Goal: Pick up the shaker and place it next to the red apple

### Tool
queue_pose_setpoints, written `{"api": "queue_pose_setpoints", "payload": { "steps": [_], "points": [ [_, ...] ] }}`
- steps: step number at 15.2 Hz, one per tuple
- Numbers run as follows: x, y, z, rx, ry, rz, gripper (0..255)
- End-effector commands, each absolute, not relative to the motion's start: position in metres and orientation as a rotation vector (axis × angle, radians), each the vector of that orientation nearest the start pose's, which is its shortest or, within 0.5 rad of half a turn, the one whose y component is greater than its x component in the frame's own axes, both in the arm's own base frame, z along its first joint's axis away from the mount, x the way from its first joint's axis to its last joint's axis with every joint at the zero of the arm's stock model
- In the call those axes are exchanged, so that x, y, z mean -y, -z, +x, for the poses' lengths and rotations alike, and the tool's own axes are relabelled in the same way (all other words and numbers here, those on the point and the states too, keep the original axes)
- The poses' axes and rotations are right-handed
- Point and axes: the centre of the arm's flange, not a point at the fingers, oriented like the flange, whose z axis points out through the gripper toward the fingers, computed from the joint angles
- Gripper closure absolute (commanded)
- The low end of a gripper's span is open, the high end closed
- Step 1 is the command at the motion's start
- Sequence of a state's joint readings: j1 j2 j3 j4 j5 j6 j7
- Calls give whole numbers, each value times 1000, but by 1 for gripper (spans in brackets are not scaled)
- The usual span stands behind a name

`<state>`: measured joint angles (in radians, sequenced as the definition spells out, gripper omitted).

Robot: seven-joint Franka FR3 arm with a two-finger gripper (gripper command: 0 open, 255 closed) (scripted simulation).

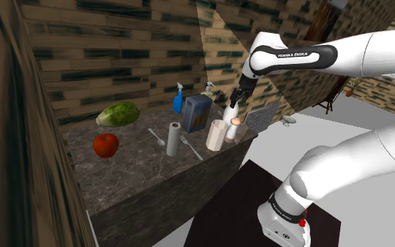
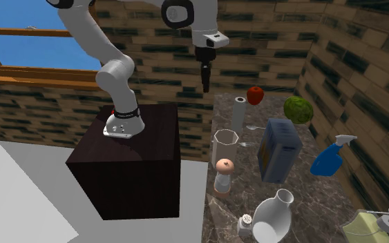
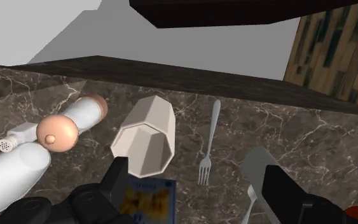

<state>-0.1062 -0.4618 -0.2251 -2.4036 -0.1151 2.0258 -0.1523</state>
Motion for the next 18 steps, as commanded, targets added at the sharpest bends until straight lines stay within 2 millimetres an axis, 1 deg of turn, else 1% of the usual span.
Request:
{"api": "queue_pose_setpoints", "payload": {
  "steps": [1, 18],
  "points": [
    [170, -471, 398, -194, 116, -3155, 0],
    [338, -333, 458, -326, 107, -3125, 0]
  ]
}}
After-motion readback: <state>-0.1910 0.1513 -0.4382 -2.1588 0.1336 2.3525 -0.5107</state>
